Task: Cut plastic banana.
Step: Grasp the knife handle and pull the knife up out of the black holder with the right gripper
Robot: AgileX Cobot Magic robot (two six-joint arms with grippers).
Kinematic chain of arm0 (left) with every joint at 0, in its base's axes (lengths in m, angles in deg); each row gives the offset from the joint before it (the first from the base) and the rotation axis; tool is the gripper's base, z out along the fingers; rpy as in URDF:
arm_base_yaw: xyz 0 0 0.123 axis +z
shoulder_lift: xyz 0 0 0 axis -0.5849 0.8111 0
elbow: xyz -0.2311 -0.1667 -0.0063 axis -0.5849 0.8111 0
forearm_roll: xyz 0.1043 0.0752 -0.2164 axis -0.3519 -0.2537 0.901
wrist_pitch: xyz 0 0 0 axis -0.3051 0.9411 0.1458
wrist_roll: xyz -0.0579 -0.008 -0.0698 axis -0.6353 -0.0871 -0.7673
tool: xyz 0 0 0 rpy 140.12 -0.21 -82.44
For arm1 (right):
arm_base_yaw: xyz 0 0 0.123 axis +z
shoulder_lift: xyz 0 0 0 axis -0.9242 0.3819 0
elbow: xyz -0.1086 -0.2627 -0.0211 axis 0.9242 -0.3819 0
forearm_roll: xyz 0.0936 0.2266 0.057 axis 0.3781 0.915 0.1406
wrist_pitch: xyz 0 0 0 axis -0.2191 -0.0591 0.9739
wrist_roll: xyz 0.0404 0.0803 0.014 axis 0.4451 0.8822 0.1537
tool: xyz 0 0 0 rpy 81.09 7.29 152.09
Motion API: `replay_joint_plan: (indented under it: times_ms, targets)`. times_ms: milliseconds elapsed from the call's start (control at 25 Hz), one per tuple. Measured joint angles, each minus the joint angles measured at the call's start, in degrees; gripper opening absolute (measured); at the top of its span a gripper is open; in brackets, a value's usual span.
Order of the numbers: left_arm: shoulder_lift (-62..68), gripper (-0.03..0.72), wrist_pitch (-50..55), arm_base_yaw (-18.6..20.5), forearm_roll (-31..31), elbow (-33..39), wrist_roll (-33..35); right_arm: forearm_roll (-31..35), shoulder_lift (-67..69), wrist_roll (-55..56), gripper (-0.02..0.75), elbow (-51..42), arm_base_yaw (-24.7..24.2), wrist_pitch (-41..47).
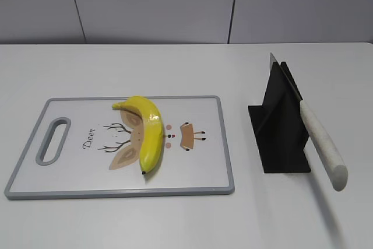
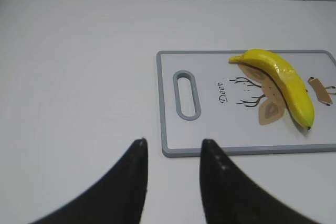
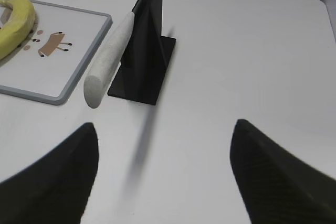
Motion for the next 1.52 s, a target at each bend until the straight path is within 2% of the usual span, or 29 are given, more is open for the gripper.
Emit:
replay_joint_plan:
  times_ms: [280,1200,1520]
  targets:
    - [0.0,0.282,0.0,0.0,0.0,0.0,0.0,0.0,0.0,0.0,0.592,0.0,0.0,0.0]
    - [0.0,0.24,-0.13,0.0,0.0,0.0,0.0,0.0,0.06,0.68,0.592,0.7,0.0,-0.45]
    - [0.0,0.24,-0.13,0.0,0.0,0.0,0.0,-0.05,12.58,2.65,0.592,8.73,0.0,-0.45]
